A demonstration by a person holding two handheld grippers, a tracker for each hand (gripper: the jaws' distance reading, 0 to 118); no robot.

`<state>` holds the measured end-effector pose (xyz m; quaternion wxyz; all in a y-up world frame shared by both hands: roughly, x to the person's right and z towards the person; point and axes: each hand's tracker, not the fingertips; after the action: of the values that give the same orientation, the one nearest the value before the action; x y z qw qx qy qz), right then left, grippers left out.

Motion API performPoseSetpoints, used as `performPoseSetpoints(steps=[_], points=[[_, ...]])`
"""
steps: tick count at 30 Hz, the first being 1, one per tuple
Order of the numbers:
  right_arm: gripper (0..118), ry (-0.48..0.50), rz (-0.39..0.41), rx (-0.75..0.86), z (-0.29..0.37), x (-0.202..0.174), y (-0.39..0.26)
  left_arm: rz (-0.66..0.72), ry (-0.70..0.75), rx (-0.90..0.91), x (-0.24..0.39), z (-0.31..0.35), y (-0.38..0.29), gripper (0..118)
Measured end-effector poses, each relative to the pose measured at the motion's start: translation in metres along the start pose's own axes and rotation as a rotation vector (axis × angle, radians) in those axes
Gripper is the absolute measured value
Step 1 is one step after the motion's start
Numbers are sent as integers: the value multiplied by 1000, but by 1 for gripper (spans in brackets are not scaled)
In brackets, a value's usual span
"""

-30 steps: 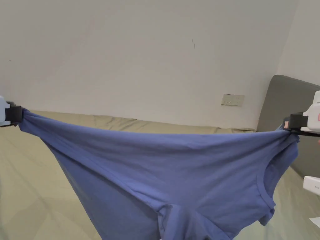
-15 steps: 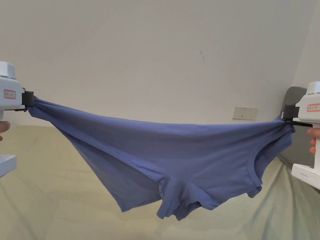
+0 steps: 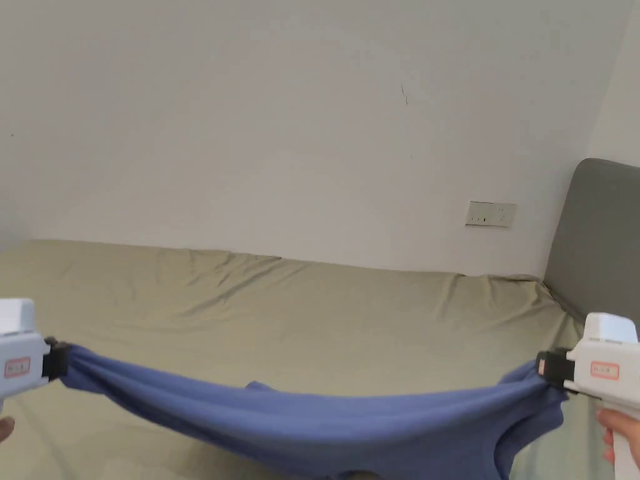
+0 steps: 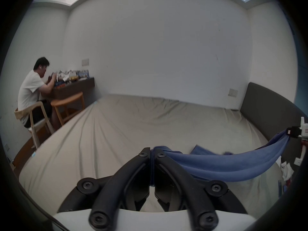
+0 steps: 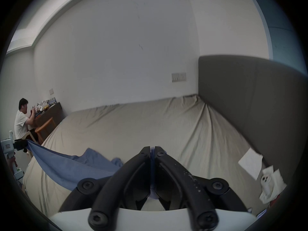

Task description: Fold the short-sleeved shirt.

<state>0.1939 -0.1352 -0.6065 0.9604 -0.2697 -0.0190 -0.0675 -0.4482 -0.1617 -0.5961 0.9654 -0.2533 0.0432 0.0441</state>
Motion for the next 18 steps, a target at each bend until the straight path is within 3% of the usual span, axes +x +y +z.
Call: performPoseSetpoints(steps=[8, 18], points=[[4, 45, 5, -100, 24, 20, -89, 31, -31, -100, -18, 22, -87, 3], [4, 89, -63, -183, 91, 41, -182, 92, -39, -191, -55, 86, -164, 3]])
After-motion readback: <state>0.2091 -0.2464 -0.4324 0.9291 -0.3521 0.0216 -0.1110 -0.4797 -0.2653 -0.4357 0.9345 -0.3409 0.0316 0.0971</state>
